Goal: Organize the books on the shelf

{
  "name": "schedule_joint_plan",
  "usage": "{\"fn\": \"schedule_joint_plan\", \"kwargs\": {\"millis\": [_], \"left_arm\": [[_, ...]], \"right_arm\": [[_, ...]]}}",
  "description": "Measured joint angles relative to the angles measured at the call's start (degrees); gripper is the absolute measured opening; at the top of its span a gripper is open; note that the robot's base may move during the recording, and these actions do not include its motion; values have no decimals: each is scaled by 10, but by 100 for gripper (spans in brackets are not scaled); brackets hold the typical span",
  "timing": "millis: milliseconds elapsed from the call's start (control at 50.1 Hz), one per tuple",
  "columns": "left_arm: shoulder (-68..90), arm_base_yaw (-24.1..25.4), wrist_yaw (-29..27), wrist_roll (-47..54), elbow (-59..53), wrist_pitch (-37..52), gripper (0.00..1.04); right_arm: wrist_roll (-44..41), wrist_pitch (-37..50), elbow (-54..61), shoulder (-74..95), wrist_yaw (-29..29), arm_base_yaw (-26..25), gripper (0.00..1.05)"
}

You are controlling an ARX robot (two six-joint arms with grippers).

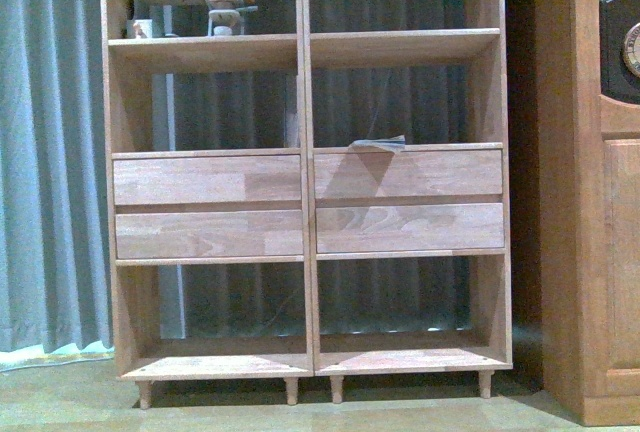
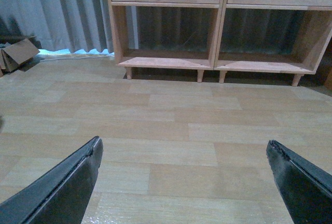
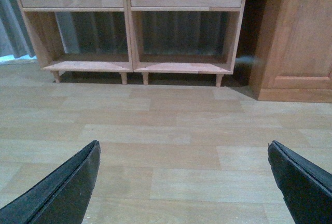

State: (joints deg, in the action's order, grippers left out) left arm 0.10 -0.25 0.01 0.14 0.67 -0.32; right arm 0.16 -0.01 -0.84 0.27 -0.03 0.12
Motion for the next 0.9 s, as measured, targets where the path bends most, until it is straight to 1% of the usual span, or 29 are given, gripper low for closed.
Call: {"fn": "schedule_joint_plan", "kwargs": {"millis": [898], "left_arm": [[0, 0, 0, 0, 0, 0, 97]], "right_arm": [[0, 0, 0, 0, 0, 0, 98]]}}
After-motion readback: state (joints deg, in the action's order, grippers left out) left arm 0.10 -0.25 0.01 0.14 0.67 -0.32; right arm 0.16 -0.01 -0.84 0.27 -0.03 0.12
